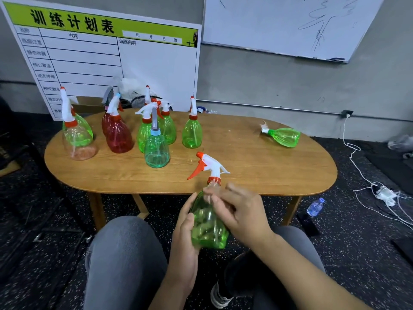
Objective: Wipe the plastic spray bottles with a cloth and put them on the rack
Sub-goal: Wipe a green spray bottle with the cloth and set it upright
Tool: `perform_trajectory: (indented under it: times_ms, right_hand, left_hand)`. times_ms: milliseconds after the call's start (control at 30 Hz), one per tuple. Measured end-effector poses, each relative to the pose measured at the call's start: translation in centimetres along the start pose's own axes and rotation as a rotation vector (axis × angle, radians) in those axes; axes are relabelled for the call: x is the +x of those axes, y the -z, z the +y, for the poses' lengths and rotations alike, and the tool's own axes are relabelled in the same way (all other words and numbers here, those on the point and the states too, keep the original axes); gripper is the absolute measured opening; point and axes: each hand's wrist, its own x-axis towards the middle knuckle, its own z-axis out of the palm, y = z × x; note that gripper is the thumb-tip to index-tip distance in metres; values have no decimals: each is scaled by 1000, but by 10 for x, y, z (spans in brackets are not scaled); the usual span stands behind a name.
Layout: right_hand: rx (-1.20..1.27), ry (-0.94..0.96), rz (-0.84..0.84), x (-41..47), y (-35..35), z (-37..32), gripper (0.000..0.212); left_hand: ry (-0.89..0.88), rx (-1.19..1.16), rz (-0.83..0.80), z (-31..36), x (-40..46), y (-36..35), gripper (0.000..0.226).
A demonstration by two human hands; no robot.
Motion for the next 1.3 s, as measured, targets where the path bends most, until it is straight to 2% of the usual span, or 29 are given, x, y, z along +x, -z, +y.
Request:
perform_trajectory:
  times_ms: [100,200,267,400,533,600,733,800,900,967,1167,1300]
  right_hand:
    - [56,-129,23,8,-6,3,34]
    - [69,-107,54,-3,-9,-9,29]
    - [41,14,29,-18,-8,-19,26]
    - [-103,377,-91,-44,-3,-28,22]
    - [-150,459,-112,-40,3,-17,23]
    - [-119,377,-65,-28,4,-11,24]
    - [33,-40,24,-5,0,2,39]
    - [99,-178,54,-2,-5,7,38]
    - [180,-249,77,-3,-12,4,35]
    - [204,-280,81,-4,-12,2,35]
    - [338,-363,56,0,-1,0,37]
    - [280,-312,-40,-3,2,-3,32]
  left_hand:
    - [-1,-19,20,0,0,1,46]
    - [-13,-15,21,-2,2,2,44]
    - [-4,-34,37,-1,2,3,50]
    - [6,-75,1,3,-2,2,54]
    - [0,-30,7,4,-3,1,49]
    - [13,-4,19,2,-1,1,49]
    - [-1,42,9,-3,0,1,45]
    - [-21,81,11,-5,-1,2,51]
    - [-57,167,7,-5,-2,4,82]
    - [-74,182,-13,-5,0,5,94]
    - [-63,156,-83,-6,0,3,87]
    - [-83,230,-61,-7,-4,-2,110]
